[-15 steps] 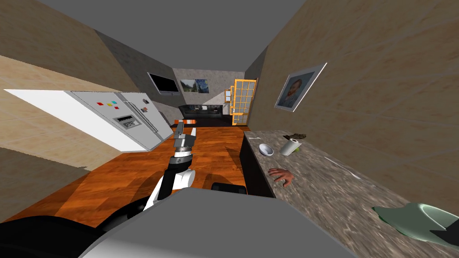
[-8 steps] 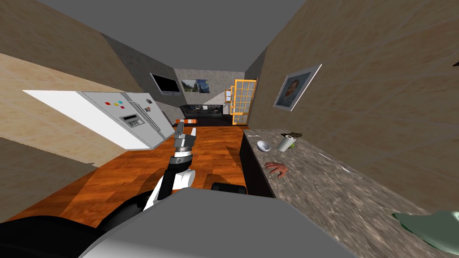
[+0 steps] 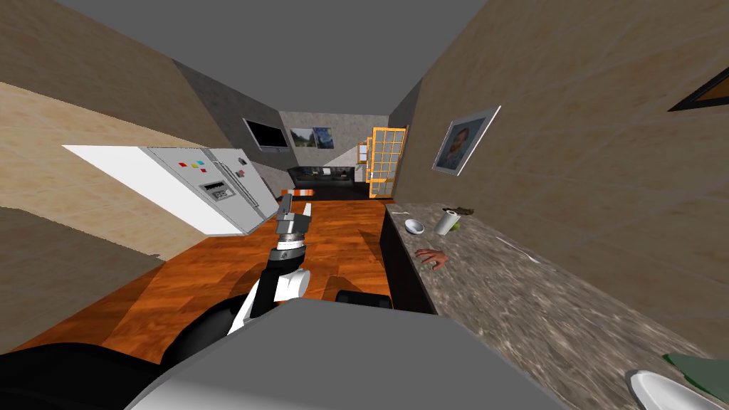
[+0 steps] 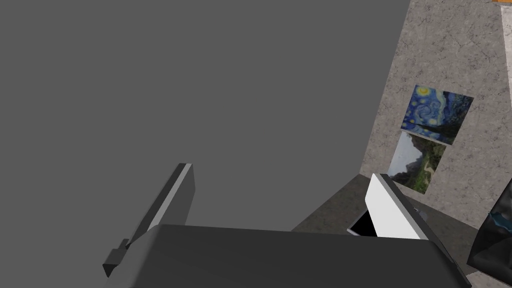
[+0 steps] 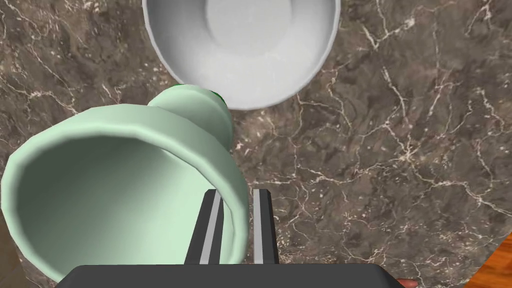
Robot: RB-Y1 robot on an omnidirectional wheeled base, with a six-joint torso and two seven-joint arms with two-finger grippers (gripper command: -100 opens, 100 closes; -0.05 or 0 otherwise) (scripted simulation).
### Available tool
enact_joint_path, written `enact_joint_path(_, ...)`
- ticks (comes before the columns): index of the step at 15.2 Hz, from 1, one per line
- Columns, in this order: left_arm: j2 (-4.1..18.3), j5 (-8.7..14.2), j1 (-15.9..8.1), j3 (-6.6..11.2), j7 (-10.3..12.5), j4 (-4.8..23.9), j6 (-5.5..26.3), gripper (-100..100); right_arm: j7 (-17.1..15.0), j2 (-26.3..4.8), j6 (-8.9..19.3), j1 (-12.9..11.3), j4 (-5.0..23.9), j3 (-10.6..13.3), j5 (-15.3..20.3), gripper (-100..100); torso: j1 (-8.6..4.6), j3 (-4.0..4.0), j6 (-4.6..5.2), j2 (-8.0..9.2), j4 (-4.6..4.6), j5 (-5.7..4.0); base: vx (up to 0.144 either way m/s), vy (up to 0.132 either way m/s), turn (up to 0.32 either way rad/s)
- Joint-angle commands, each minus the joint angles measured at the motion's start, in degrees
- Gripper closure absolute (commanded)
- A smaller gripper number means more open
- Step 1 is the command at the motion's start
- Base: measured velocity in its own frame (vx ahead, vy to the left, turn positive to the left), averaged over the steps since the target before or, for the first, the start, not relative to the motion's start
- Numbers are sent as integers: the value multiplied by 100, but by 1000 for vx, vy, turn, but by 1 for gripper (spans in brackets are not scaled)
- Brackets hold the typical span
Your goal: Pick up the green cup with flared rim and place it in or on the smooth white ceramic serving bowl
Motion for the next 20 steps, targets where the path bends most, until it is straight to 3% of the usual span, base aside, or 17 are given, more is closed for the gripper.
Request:
enact_joint_path(1,0,0,0,0,0,0,0,0,49,63,-270,-90,269,155,-3,100,0,0,0,0,0,0,-118,-21,18)
enact_joint_path(8,0,0,0,0,0,0,0,0,132,212,-796,-268,846,455,4,100,6,1,3,1,1,4,-100,-15,10)
enact_joint_path(9,0,0,0,0,0,0,0,0,118,188,-703,-241,752,409,3,100,6,-2,3,-4,0,4,-45,-12,-4)
enact_joint_path(10,0,0,1,0,0,0,0,0,125,192,-727,-246,770,421,3,-100,8,-7,1,-14,-2,4,-18,-5,-5)
enact_joint_path(14,0,0,1,0,0,0,0,0,126,192,-729,-245,769,422,4,-100,13,-26,-2,-45,-11,5,-4,-1,-1)
enact_joint_path(15,0,0,1,0,0,0,0,0,11,45,-919,-252,785,552,-100,-100,13,-28,-2,-47,-12,5,-53,-26,148)
enact_joint_path(20,0,0,-1,0,0,0,0,0,-219,-250,-1300,-267,816,813,-306,-100,-8,-5,-5,-6,-3,1,-127,-57,177)
